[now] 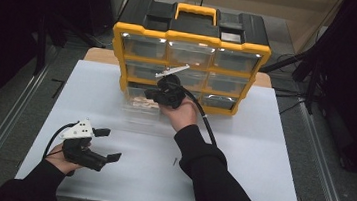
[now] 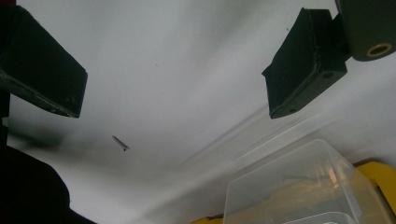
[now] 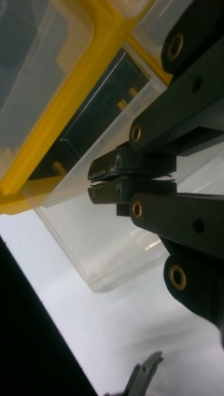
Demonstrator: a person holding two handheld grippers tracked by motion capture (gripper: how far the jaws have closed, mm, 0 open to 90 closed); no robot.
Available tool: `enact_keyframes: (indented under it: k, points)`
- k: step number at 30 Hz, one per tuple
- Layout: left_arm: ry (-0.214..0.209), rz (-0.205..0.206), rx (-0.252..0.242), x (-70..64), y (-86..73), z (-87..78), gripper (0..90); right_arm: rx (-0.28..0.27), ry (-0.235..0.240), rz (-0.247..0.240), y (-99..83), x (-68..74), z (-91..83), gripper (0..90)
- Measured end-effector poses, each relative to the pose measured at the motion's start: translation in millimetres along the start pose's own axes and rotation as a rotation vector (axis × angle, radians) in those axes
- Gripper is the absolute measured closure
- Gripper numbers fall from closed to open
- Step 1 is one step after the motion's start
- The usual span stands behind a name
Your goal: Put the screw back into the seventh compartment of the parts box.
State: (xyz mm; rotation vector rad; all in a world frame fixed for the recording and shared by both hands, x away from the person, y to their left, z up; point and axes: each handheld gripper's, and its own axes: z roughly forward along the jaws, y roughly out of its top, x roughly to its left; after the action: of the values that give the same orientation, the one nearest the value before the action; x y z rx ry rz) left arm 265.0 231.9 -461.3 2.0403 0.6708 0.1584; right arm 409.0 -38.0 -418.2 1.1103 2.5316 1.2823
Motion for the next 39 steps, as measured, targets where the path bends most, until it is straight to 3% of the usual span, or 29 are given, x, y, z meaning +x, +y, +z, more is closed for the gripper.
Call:
enact_keyframes:
  k: [7, 10, 13, 20, 22, 25, 30, 33, 39]
  points:
    - [-0.004, -0.006, -0.012, 0.0, -0.6, -0.4, 5.5, 0.033, -0.002, 0.007, -1.6, -0.7, 12.0, 87.2]
    - [-0.008, -0.001, -0.011, 0.0, -0.1, -1.5, 5.5, 0.029, -0.029, -0.019, -2.3, 0.6, 11.1, 66.1]
    - [-0.007, 0.001, -0.013, -0.1, -0.2, -0.9, 5.5, 0.003, 0.004, -0.003, -0.6, 0.9, 3.4, 61.9]
    - [0.001, -0.007, -0.012, 0.5, -0.3, -2.9, 5.5, -0.011, 0.108, -0.024, -3.8, 9.4, -7.8, 48.4]
    - [0.002, -0.006, -0.021, 1.2, -1.0, -3.0, 5.5, -0.011, 0.118, -0.036, -6.8, 12.5, -11.7, 46.2]
    - [0.004, -0.006, -0.014, 1.9, -0.9, -3.8, 5.5, -0.058, 0.152, -0.044, -14.0, 14.1, -18.9, 40.6]
    - [0.005, -0.008, -0.015, 1.6, -1.0, -3.7, 5.5, -0.085, 0.131, -0.105, -25.4, 18.6, -32.0, 34.3]
    - [0.007, -0.008, -0.018, 1.8, -1.2, -4.3, 5.5, -0.114, 0.141, -0.116, -32.1, 24.4, -39.3, 29.4]
    - [0.004, -0.009, -0.015, 1.5, -1.3, -4.0, 5.5, -0.110, 0.181, -0.113, -49.3, 23.3, -45.2, 28.2]
